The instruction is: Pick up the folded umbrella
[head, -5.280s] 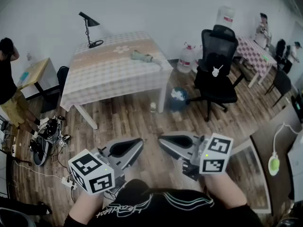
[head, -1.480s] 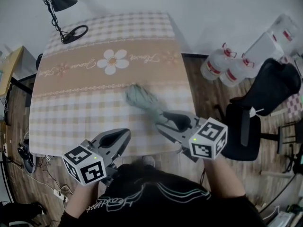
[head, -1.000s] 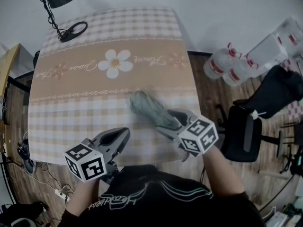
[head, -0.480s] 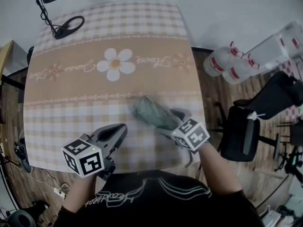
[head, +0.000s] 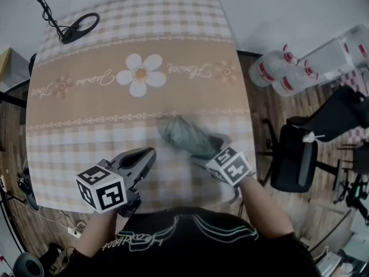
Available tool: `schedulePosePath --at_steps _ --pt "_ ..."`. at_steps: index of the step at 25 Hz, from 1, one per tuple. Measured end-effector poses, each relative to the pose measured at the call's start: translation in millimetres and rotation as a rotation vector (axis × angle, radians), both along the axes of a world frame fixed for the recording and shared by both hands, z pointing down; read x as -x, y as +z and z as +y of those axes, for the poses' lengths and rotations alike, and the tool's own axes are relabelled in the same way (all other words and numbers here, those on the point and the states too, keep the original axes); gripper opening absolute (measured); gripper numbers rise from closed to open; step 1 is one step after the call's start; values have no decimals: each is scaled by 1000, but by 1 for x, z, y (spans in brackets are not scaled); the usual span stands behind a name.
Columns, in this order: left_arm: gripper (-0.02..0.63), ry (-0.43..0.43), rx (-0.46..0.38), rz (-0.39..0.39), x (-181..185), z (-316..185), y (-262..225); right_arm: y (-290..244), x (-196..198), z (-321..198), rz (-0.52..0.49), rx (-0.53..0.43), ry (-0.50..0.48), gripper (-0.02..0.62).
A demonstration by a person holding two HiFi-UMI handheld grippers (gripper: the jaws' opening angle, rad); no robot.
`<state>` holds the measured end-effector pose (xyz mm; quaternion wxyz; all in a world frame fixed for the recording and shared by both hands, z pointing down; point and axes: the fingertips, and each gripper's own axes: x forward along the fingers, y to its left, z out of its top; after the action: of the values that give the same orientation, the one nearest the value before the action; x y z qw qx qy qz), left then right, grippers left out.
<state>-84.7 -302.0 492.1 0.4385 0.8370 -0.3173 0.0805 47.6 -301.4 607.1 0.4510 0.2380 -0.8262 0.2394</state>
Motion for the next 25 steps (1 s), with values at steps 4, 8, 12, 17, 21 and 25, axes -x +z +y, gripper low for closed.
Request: schedulePosePath --at_steps 4,8,12,17,21,25 --pt "-3 12 12 -3 2 -2 6 5 1 1 64 -43 -27 374" --pt "-3 23 20 2 3 -4 10 6 0 2 96 -57 -22 347" --pt "-3 32 40 14 5 -7 16 7 1 2 126 -36 -27 330" --pt "-3 50 49 30 8 -11 21 6 0 3 142 -23 -9 311" --pt "-3 67 63 29 10 -12 26 5 0 2 138 -33 9 299" --pt "-3 78 65 26 11 -9 27 5 -1 2 129 -34 14 295"
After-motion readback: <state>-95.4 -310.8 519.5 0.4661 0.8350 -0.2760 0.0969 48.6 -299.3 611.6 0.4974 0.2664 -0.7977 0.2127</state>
